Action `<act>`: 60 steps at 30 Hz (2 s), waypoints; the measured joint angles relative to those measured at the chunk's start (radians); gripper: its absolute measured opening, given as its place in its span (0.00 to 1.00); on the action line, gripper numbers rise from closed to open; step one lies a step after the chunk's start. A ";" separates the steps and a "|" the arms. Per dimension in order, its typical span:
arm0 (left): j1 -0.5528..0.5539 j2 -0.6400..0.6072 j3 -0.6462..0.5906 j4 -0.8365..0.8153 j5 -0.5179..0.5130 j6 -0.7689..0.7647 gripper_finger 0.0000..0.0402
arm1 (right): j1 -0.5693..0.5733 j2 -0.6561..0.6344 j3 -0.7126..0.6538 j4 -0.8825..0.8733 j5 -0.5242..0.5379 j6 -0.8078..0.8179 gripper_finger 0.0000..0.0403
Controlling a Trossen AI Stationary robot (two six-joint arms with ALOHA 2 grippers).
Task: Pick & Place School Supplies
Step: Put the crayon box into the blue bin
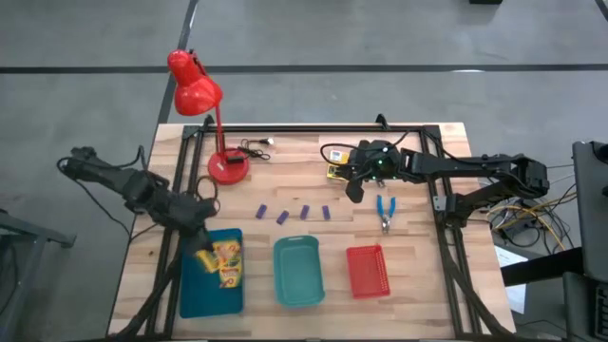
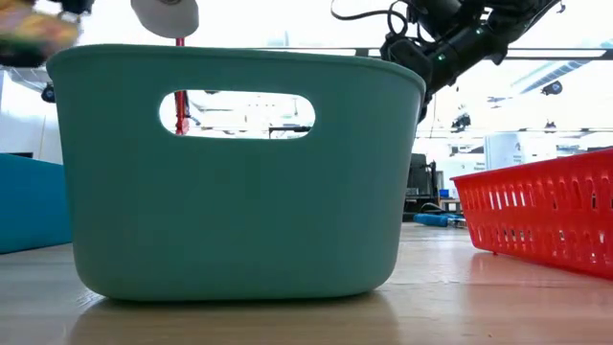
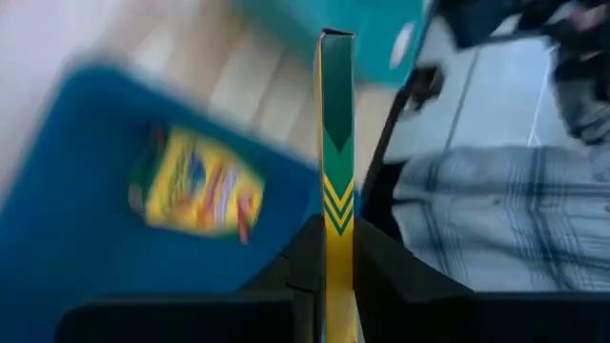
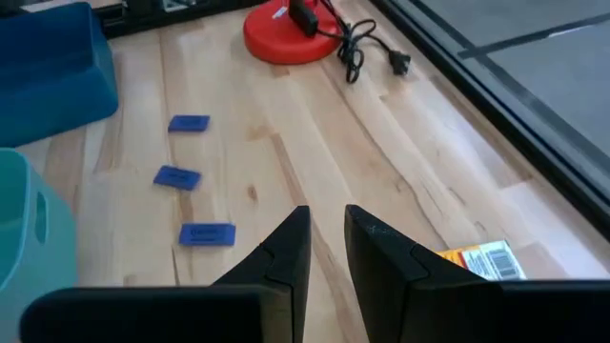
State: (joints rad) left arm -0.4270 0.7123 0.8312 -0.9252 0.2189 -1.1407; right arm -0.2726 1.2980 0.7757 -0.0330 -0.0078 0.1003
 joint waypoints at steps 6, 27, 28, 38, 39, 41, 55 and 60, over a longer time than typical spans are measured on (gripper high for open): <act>-0.124 0.053 -0.068 -0.099 0.023 -0.141 0.09 | 0.000 -0.001 0.000 0.034 0.000 -0.006 0.17; -0.139 0.122 -0.329 0.165 0.035 -0.295 0.15 | 0.000 -0.001 0.000 0.051 0.003 0.029 0.17; -0.139 0.122 -0.329 0.166 0.034 -0.298 0.16 | 0.000 -0.001 0.000 0.051 0.003 0.029 0.17; -0.138 0.122 -0.307 0.165 0.034 -0.300 0.26 | 0.000 -0.001 0.000 0.054 0.003 0.028 0.17; -0.138 0.122 -0.307 0.165 0.034 -0.300 0.27 | 0.000 -0.001 0.000 0.054 0.003 0.028 0.17; -0.138 0.122 -0.307 0.165 0.034 -0.300 0.29 | 0.000 -0.001 0.000 0.054 0.003 0.028 0.17; -0.136 0.122 -0.238 0.072 0.024 -0.182 0.33 | 0.000 -0.001 0.001 0.054 0.003 0.012 0.17; -0.121 0.121 -0.198 0.070 -0.025 -0.176 0.33 | 0.000 -0.001 0.001 0.055 0.008 0.012 0.17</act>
State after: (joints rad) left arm -0.5484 0.8337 0.6336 -0.8547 0.1939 -1.3167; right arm -0.2729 1.2972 0.7765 0.0216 -0.0002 0.1123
